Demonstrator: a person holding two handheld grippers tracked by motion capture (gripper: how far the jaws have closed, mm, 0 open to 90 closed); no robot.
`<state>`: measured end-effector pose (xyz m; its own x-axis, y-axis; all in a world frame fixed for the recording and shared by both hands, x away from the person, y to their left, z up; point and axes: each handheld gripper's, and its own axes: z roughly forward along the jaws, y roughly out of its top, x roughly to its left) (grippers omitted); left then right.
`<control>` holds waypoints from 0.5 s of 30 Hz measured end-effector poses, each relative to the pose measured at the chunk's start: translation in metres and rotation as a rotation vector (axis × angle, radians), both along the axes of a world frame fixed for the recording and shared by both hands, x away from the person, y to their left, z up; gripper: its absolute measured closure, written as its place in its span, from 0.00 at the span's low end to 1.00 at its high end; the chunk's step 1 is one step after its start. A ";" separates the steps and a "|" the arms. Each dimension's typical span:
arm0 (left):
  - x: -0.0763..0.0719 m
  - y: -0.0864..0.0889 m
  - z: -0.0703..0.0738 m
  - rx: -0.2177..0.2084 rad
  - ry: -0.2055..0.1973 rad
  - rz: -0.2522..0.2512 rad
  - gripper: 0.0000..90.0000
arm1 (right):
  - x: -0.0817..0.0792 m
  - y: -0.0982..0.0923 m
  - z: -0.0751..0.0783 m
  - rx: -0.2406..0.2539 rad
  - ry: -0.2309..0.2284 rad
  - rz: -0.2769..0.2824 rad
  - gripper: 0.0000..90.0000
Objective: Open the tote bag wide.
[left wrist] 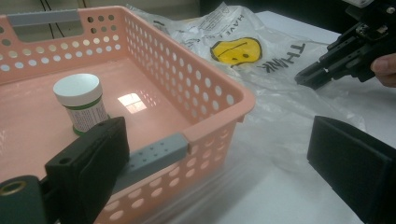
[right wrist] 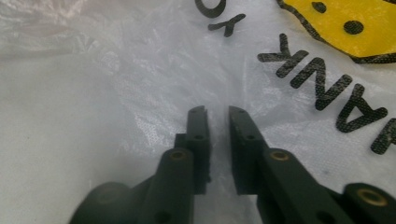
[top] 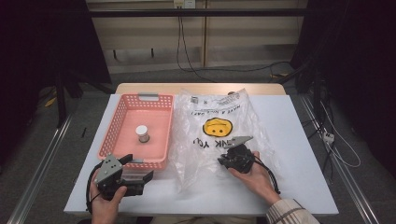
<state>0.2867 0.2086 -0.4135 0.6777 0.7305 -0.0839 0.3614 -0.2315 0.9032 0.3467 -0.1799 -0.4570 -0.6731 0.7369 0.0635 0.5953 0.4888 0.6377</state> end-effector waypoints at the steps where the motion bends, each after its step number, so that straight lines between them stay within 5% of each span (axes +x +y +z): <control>1: 0.000 0.000 0.000 0.000 0.000 0.000 0.06 | 0.000 0.000 0.000 0.005 0.002 -0.004 0.94; 8: 0.000 0.000 0.000 0.003 0.004 -0.002 0.06 | 0.002 -0.002 0.001 0.010 0.010 -0.019 1.00; 15: 0.000 0.001 0.000 0.003 0.002 -0.001 0.06 | 0.002 -0.007 0.008 0.074 0.000 -0.038 1.00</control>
